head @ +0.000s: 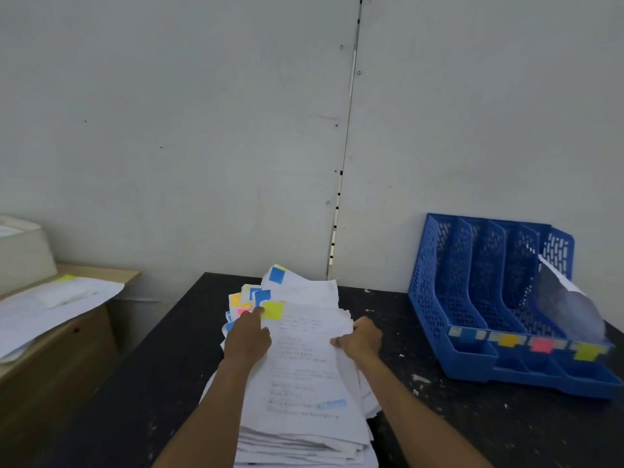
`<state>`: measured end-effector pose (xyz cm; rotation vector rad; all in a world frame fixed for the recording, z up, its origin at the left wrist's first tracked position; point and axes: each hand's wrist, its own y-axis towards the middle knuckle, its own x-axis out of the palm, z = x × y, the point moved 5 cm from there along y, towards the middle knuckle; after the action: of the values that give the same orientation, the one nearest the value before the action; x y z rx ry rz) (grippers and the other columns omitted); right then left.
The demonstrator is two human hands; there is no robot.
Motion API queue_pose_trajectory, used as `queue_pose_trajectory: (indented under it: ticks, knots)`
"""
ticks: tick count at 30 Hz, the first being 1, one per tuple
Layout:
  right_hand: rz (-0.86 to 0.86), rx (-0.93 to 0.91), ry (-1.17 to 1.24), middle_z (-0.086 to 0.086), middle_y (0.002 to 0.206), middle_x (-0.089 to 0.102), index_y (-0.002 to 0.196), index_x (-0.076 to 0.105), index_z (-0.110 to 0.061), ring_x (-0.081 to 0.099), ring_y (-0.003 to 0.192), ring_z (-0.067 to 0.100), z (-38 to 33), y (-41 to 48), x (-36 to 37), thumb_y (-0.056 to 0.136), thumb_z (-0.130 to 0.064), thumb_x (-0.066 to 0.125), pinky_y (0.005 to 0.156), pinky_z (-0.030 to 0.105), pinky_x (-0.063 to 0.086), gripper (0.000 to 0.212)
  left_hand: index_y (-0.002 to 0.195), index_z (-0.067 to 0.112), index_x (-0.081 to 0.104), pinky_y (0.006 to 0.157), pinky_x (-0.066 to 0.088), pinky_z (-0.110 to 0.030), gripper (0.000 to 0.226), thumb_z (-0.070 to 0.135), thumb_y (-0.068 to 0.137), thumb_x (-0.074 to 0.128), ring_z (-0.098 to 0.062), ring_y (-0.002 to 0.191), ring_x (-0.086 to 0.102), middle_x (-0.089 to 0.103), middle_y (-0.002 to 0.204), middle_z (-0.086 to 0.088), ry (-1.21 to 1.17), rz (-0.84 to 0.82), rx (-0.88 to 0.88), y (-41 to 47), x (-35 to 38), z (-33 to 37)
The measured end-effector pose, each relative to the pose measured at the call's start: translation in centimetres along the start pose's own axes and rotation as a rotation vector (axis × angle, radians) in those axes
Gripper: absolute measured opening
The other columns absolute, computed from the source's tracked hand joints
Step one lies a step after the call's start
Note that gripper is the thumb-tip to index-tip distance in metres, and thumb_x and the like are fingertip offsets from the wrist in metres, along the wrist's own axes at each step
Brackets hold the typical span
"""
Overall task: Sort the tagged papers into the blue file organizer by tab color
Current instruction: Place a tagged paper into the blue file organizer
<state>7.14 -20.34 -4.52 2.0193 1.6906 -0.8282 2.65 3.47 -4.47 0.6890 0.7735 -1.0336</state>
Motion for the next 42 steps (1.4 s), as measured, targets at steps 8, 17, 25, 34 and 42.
queue_pose_trajectory:
  ticks: [8,17,25,34,42]
  knots:
    - [0.080,0.015,0.032,0.002,0.097,0.064,0.098,0.064,-0.008,0.063,0.089,0.018,0.0,0.0,-1.7,0.079,-0.015,0.078,0.065,0.022,0.047,0.025,0.148,0.021,0.031,0.098,0.044,-0.032,0.052,0.028,0.099,0.048,-0.020,0.125,0.049,0.044,0.141,-0.005,-0.010,0.021,-0.032,0.0,-0.2,0.0]
    - [0.251,-0.318,0.136,-0.003,0.093,0.064,0.097,0.064,-0.014,0.059,0.081,0.011,-2.5,-0.5,-4.8,0.098,-0.025,0.050,0.058,0.019,0.038,0.018,0.145,0.018,0.036,0.106,0.038,-0.038,0.047,0.027,0.100,0.046,-0.025,0.130,0.044,0.042,0.144,-0.008,-0.047,0.079,0.011,-0.1,0.6,2.6]
    - [0.165,-0.405,0.308,0.000,0.088,0.060,0.104,0.053,-0.013,0.057,0.080,0.012,-2.9,-0.9,-7.1,0.103,-0.027,0.037,0.063,0.027,0.044,0.021,0.149,0.020,0.030,0.108,0.036,-0.048,0.055,0.033,0.099,0.047,-0.030,0.135,0.040,0.036,0.150,-0.012,-0.049,0.118,0.111,-0.5,0.3,5.8]
    - [0.063,-0.253,0.554,0.002,0.081,0.050,0.089,0.046,-0.012,0.047,0.072,0.011,-1.0,-0.3,-8.5,0.103,-0.025,0.037,0.062,0.022,0.037,0.021,0.152,0.017,0.022,0.096,0.046,-0.043,0.051,0.027,0.103,0.036,-0.029,0.115,0.057,0.058,0.130,-0.013,-0.057,0.106,0.012,-1.7,0.1,7.2]
    - [-0.121,-0.162,0.832,0.008,0.106,0.065,0.111,0.054,-0.011,0.064,0.093,0.021,-0.8,-0.6,-9.3,0.093,-0.029,0.062,0.075,0.034,0.055,0.026,0.129,0.005,0.053,0.095,0.045,-0.040,0.032,0.009,0.101,0.040,-0.034,0.106,0.060,0.063,0.119,-0.020,-0.328,0.162,0.026,-1.5,-0.7,9.3]
